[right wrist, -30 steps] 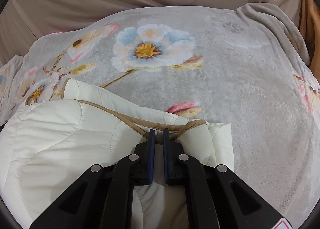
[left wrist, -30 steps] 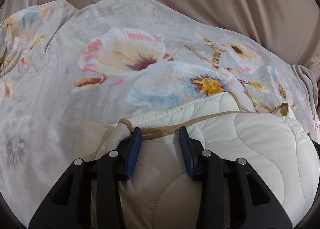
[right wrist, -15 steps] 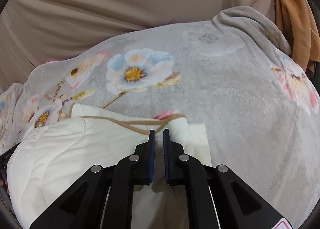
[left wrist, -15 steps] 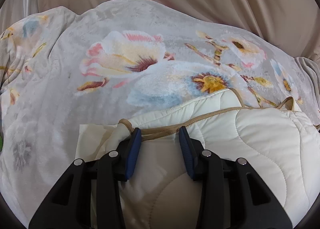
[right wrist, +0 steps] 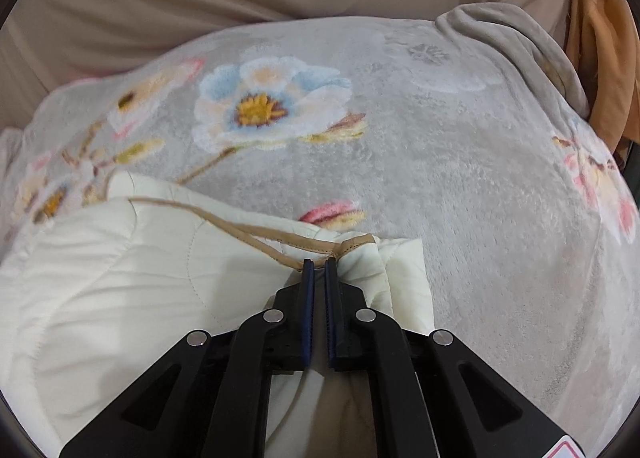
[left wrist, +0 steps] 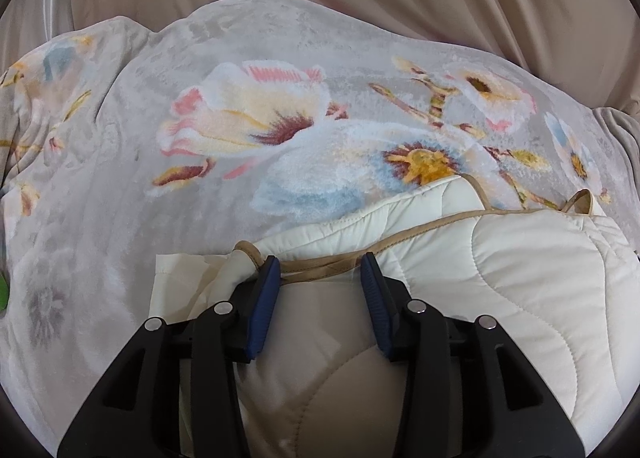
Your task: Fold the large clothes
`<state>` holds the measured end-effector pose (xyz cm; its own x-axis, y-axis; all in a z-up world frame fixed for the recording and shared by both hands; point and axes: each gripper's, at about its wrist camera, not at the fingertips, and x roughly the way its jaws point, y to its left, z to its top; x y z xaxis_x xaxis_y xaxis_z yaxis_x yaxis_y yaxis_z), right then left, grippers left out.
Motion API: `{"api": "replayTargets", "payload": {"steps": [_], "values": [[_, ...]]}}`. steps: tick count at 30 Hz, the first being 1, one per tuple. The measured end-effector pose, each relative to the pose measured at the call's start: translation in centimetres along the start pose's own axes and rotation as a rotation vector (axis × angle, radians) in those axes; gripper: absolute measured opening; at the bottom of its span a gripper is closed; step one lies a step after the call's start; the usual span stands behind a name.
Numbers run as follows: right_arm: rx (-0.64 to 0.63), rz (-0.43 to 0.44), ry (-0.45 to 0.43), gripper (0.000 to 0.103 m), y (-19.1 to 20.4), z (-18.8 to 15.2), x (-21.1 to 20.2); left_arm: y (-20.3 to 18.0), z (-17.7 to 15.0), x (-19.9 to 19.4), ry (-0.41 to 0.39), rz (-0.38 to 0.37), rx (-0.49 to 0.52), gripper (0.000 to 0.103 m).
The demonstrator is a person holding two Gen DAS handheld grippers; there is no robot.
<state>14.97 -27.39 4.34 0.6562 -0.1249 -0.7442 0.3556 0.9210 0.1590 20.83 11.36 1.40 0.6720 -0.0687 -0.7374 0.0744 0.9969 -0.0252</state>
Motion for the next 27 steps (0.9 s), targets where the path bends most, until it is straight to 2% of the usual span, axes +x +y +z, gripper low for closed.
{"api": "replayTargets", "payload": {"steps": [2, 4, 7, 10, 14, 16, 20, 24, 25, 26, 27], "values": [[0.039, 0.040, -0.051, 0.011, 0.2, 0.2, -2.5, -0.1, 0.0, -0.1, -0.001, 0.006, 0.002, 0.040], [0.013, 0.118, -0.082, 0.014, 2.2, 0.4, -5.3, -0.2, 0.0, -0.2, -0.003, 0.012, 0.005, 0.041], [-0.121, 0.221, -0.062, 0.014, 8.0, -0.1, -7.1, -0.3, 0.0, -0.2, -0.003, 0.018, 0.008, 0.041], [-0.244, 0.295, -0.025, 0.014, 13.9, -1.2, -6.9, -0.3, 0.0, -0.2, -0.003, 0.021, 0.008, 0.041], [-0.368, 0.300, 0.037, 0.014, 20.0, -2.9, -4.6, -0.2, 0.0, -0.2, -0.004, 0.018, 0.006, 0.041], [-0.398, 0.258, 0.077, 0.013, 21.6, -4.1, -2.6, -0.2, 0.0, -0.3, -0.006, 0.013, 0.002, 0.041], [-0.479, 0.181, 0.040, 0.010, 22.7, -6.2, -1.2, 0.3, 0.1, -1.2, -0.017, -0.031, -0.026, 0.044], [-0.504, 0.163, 0.027, 0.010, 22.6, -6.4, -0.8, 2.3, -0.9, -5.2, -0.057, -0.149, -0.133, 0.067], [-0.504, 0.164, 0.027, 0.010, 22.7, -6.4, -0.8, 3.1, -1.4, -6.7, -0.074, -0.174, -0.153, 0.068], [-0.502, 0.168, 0.027, 0.010, 22.6, -6.4, -0.8, 3.7, -1.9, -7.9, -0.085, -0.171, -0.160, 0.071], [-0.502, 0.173, 0.027, 0.010, 22.5, -6.4, -0.7, 4.5, -2.7, -9.3, -0.098, -0.145, -0.165, 0.078]]}}
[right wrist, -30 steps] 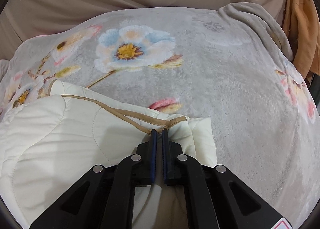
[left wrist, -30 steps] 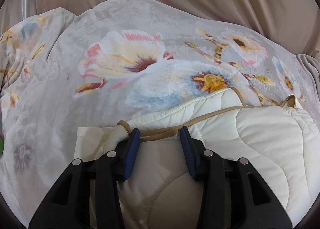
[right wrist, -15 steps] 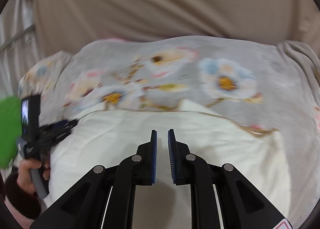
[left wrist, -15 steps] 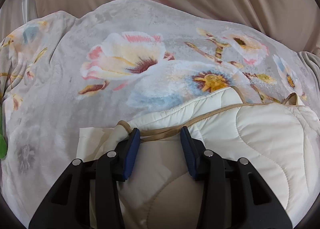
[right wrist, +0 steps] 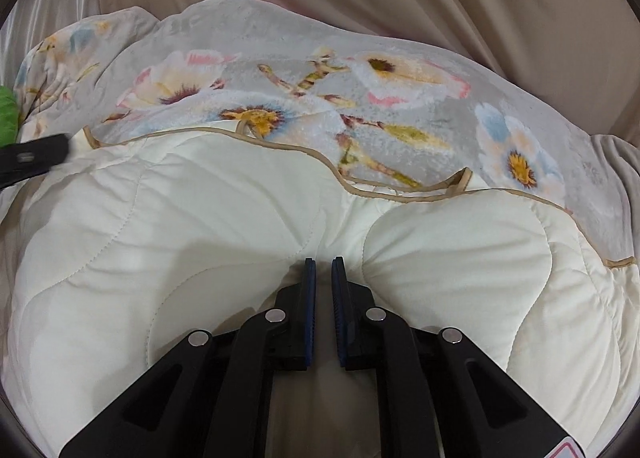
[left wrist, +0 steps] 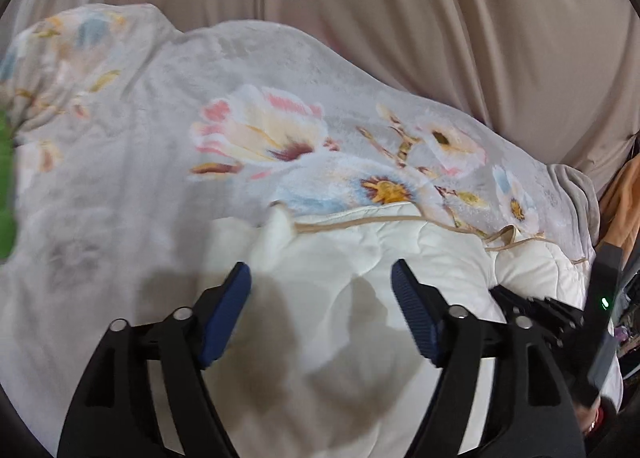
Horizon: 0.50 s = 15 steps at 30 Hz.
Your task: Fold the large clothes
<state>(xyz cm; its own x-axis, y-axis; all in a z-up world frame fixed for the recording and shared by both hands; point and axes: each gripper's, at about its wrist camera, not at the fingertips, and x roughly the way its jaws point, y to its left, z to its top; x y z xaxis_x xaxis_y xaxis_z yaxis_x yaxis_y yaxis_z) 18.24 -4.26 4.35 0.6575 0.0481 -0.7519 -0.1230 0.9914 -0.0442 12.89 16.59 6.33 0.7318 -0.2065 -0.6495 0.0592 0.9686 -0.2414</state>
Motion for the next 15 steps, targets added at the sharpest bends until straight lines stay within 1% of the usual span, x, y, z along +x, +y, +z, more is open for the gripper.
{"api": "replayTargets", "payload": {"steps": [1, 3, 5, 7, 9, 10, 11, 12, 13, 15], "values": [[-0.001, 0.003, -0.002, 0.011, 0.0, 0.0, 0.0, 0.5, -0.5, -0.9, -0.008, 0.018, -0.002, 0.085], [0.012, 0.027, -0.009, 0.011, -0.3, 0.1, -0.2, 2.1, -2.0, -2.4, 0.014, 0.047, -0.030, 0.087], [0.055, 0.063, -0.046, 0.011, -1.1, 0.2, -1.5, 3.6, -3.5, -2.7, 0.060, 0.028, -0.077, 0.087], [0.079, 0.112, -0.080, 0.011, -1.3, 0.4, -3.0, 5.3, -5.3, -2.2, 0.129, -0.014, -0.150, 0.088], [0.071, 0.146, -0.081, 0.011, -1.0, 0.7, -3.5, 6.2, -6.7, -1.6, 0.175, -0.048, -0.211, 0.088], [0.061, 0.157, -0.067, 0.011, -0.7, 0.7, -3.3, 6.3, -7.2, -1.4, 0.175, -0.069, -0.230, 0.089], [0.060, 0.163, -0.049, 0.011, -0.4, 0.5, -2.7, 6.1, -7.4, -1.6, 0.152, -0.064, -0.222, 0.089], [0.058, 0.161, -0.033, 0.011, -0.3, 0.3, -2.2, 5.8, -7.5, -1.6, 0.146, -0.055, -0.209, 0.089], [0.056, 0.159, -0.025, 0.010, -0.1, 0.1, -1.6, 5.4, -7.4, -1.6, 0.145, -0.064, -0.204, 0.089], [0.057, 0.162, -0.016, 0.010, 0.0, -0.1, -1.1, 4.6, -7.3, -1.3, 0.155, -0.116, -0.216, 0.087]]}}
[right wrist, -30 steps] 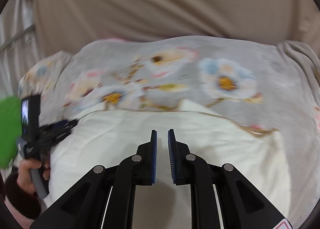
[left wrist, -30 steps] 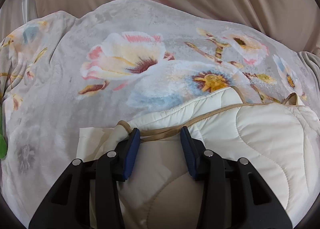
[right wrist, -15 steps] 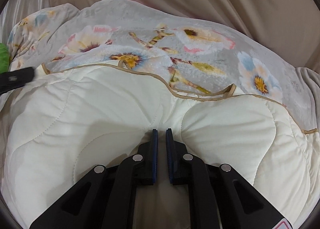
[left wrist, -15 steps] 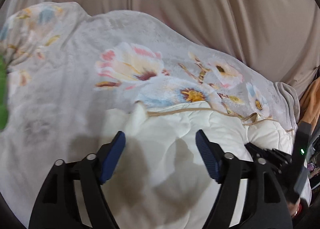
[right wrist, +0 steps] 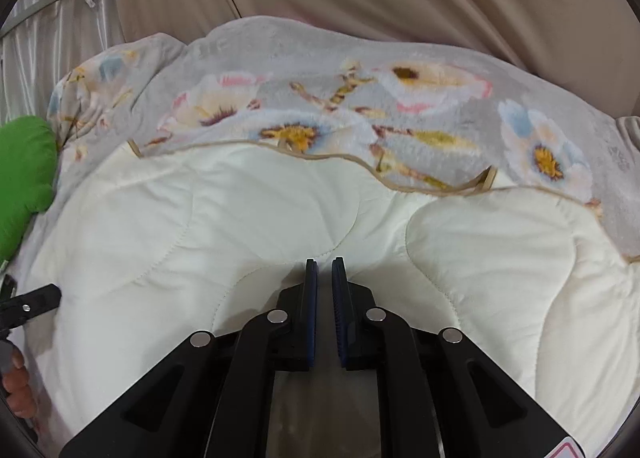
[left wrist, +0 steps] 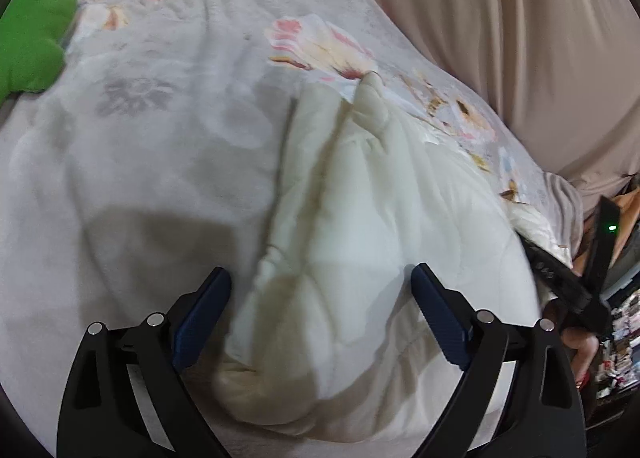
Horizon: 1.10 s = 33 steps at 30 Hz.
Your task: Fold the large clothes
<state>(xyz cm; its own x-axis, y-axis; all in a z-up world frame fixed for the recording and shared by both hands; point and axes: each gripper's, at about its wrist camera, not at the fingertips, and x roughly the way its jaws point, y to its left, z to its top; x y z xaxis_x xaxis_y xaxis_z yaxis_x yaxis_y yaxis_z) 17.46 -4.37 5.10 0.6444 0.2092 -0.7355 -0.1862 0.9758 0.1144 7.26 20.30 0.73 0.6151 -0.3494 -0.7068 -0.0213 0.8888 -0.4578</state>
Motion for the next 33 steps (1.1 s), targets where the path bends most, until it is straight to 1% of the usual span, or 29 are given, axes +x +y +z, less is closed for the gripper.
{"api": "replayTargets", "payload": {"steps": [1, 2, 4, 5, 7, 8, 9, 10, 11, 13, 16, 19, 21, 23, 26, 30, 32, 33], "values": [[-0.001, 0.001, 0.002, 0.010, 0.0, -0.1, 0.1, -0.3, 0.0, 0.2, 0.009, -0.011, -0.003, 0.085], [0.000, 0.003, 0.004, 0.010, 0.0, -0.1, 0.2, -0.6, 0.1, 0.1, 0.002, -0.002, 0.002, 0.083], [0.004, 0.014, 0.006, 0.010, -0.1, -0.2, 0.4, -1.8, 0.4, -0.3, -0.016, -0.022, 0.032, 0.061], [0.008, 0.019, 0.006, 0.010, -0.2, -0.3, 0.5, -2.3, 0.7, -0.5, -0.027, -0.026, 0.043, 0.058], [0.008, 0.026, 0.006, 0.010, -0.5, -0.3, 0.5, -3.8, 1.1, -1.7, -0.063, -0.038, 0.077, 0.045], [0.009, 0.029, 0.006, 0.010, -0.5, -0.3, 0.5, -4.5, 1.3, -2.1, -0.076, -0.040, 0.093, 0.042], [0.011, 0.033, 0.007, 0.010, -0.6, -0.3, 0.6, -5.1, 1.4, -2.6, -0.091, -0.041, 0.109, 0.033], [0.012, 0.036, 0.007, 0.010, -0.6, -0.3, 0.6, -6.1, 1.6, -3.3, -0.116, -0.043, 0.133, 0.027], [0.014, 0.041, 0.007, 0.010, -0.7, -0.3, 0.6, -6.8, 1.8, -3.9, -0.136, -0.050, 0.150, 0.023], [0.019, 0.051, 0.007, 0.010, -0.9, -0.3, 0.6, -8.5, 2.2, -5.5, -0.182, -0.089, 0.182, 0.018], [0.022, 0.063, 0.006, 0.010, -1.1, -0.4, 0.6, -11.3, 2.6, -7.8, -0.235, -0.175, 0.229, 0.015], [0.027, 0.079, 0.004, 0.010, -1.4, -0.5, 0.6, -14.3, 2.6, -9.0, -0.245, -0.254, 0.286, 0.014], [0.040, 0.099, 0.003, 0.010, -1.7, -0.5, 0.5, -16.2, 2.4, -8.8, -0.253, -0.267, 0.325, 0.014], [0.071, 0.144, -0.005, 0.010, -2.4, -0.6, 0.2, -18.0, 2.3, -8.4, -0.249, -0.279, 0.352, 0.013], [0.171, 0.211, -0.026, 0.009, -4.3, -1.4, -2.6, -20.0, 2.4, -8.2, -0.228, -0.310, 0.368, 0.012], [0.131, 0.241, -0.033, 0.009, -5.3, -4.5, -8.1, -21.3, 2.2, -8.7, -0.224, -0.328, 0.388, 0.012], [0.116, 0.295, -0.005, 0.007, -5.4, -6.6, -9.3, -22.0, 2.0, -8.9, -0.222, -0.338, 0.397, 0.012], [0.108, 0.323, 0.018, 0.004, -5.1, -7.8, -9.4, -22.3, 1.8, -8.9, -0.223, -0.342, 0.402, 0.011]]}}
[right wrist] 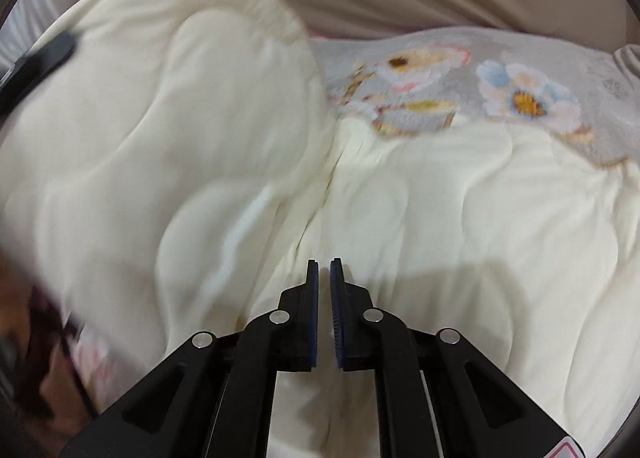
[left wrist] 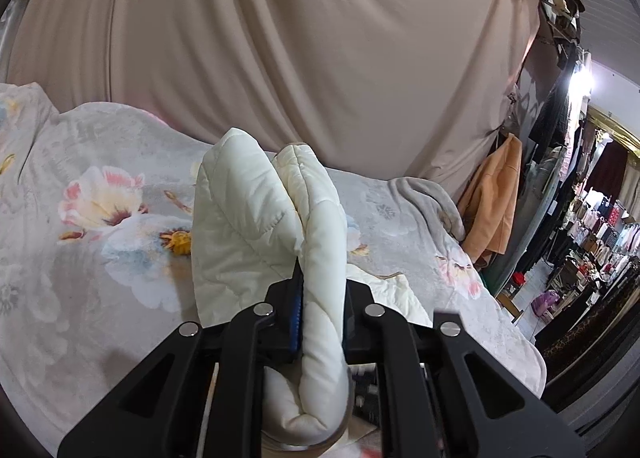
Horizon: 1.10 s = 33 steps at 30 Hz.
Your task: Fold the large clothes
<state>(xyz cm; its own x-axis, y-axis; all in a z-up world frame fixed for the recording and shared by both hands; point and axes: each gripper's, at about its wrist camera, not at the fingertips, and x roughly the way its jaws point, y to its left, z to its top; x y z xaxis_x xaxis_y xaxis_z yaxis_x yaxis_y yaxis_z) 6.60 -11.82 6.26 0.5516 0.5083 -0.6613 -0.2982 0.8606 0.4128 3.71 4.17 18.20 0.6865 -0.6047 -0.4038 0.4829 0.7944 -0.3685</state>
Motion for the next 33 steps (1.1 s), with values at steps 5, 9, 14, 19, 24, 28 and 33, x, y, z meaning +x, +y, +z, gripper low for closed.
{"api": "replayTargets", "payload": {"steps": [5, 9, 14, 19, 24, 28, 33], "values": [[-0.022, 0.038, 0.050, 0.002, 0.9, -2.7, 1.5, -2.9, -0.2, 1.0, 0.017, -0.032, 0.046, 0.011], [0.052, 0.117, 0.063, 0.002, -0.3, -3.2, 2.4, -6.2, -0.8, 3.2, 0.065, -0.060, 0.113, 0.011], [0.148, 0.197, 0.055, 0.002, -1.3, -4.0, 2.0, -10.5, -2.2, 8.6, 0.169, -0.104, 0.198, 0.010], [0.300, 0.286, 0.003, 0.002, -3.2, -7.0, -0.7, -13.6, -4.4, 14.4, 0.265, -0.116, 0.253, 0.010], [0.330, 0.168, -0.077, 0.002, -3.8, -10.7, -5.5, -15.5, -7.1, 19.3, 0.357, -0.105, 0.286, 0.011], [0.337, 0.003, -0.145, 0.002, -5.2, -12.5, -9.8, -16.3, -9.4, 22.2, 0.411, -0.084, 0.303, 0.011], [0.422, -0.101, -0.227, 0.003, -8.5, -14.0, -14.5, -17.0, -11.9, 24.6, 0.426, -0.056, 0.336, 0.013]]}}
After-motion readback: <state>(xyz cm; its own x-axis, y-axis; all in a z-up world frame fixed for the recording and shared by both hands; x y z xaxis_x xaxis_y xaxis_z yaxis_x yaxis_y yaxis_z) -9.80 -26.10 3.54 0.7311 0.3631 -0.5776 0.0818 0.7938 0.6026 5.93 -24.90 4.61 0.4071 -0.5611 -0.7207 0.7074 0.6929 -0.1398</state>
